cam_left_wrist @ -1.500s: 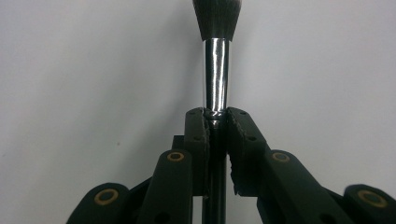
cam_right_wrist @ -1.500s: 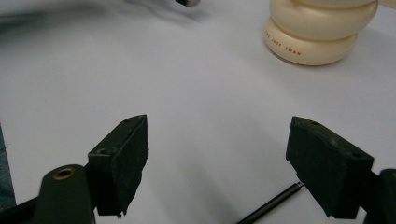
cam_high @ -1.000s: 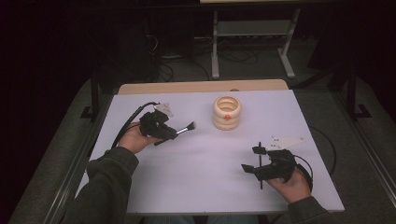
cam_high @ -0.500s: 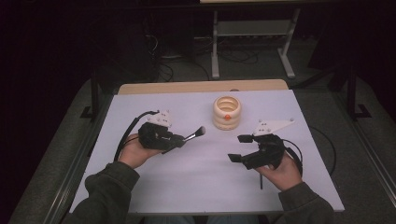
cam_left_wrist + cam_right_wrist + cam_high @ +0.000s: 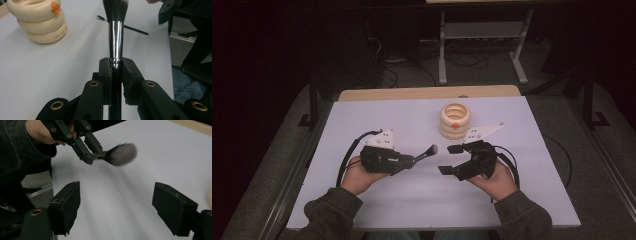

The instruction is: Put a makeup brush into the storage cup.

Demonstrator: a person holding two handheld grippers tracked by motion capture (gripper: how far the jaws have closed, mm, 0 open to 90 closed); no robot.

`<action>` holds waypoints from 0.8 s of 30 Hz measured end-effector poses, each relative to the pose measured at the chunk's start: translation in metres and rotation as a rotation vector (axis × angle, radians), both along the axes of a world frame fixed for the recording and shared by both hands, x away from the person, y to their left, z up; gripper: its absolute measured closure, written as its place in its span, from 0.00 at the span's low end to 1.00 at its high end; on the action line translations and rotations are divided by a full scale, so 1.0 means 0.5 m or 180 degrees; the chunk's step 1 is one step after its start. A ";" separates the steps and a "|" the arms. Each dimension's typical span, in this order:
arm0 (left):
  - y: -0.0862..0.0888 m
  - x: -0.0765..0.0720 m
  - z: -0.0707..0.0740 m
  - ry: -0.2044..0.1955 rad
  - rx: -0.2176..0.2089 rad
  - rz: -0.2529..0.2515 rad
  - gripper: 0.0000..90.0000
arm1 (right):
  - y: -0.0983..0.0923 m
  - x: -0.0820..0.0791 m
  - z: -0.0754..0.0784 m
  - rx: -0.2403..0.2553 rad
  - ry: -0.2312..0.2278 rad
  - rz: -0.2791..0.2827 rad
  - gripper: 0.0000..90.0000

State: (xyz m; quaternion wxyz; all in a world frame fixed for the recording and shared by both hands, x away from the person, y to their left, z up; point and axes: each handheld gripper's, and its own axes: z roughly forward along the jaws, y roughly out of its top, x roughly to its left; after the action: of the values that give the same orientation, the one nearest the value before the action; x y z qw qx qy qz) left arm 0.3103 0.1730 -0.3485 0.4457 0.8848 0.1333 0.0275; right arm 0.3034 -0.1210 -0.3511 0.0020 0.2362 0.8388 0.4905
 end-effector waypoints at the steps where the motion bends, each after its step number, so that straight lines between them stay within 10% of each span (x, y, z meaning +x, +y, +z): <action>1: -0.003 -0.001 -0.001 -0.0010 0.0005 -0.0018 0.88 | 0.003 0.000 -0.004 0.0016 0.0007 0.0005 0.25; 12: -0.047 -0.009 -0.010 0.0018 -0.0079 -0.0182 0.88 | 0.015 0.013 -0.028 0.0281 0.0207 0.0147 0.38; 24: -0.058 -0.015 -0.010 -0.0026 -0.0053 -0.0252 0.88 | 0.011 0.028 -0.036 0.0624 0.0431 0.0374 0.80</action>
State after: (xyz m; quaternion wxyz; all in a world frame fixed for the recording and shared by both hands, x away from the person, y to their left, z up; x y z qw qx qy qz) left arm 0.3030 0.1438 -0.3536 0.4544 0.8854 0.0966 0.0124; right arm 0.3174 -0.1153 -0.3690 -0.1064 0.2183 0.7975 0.5523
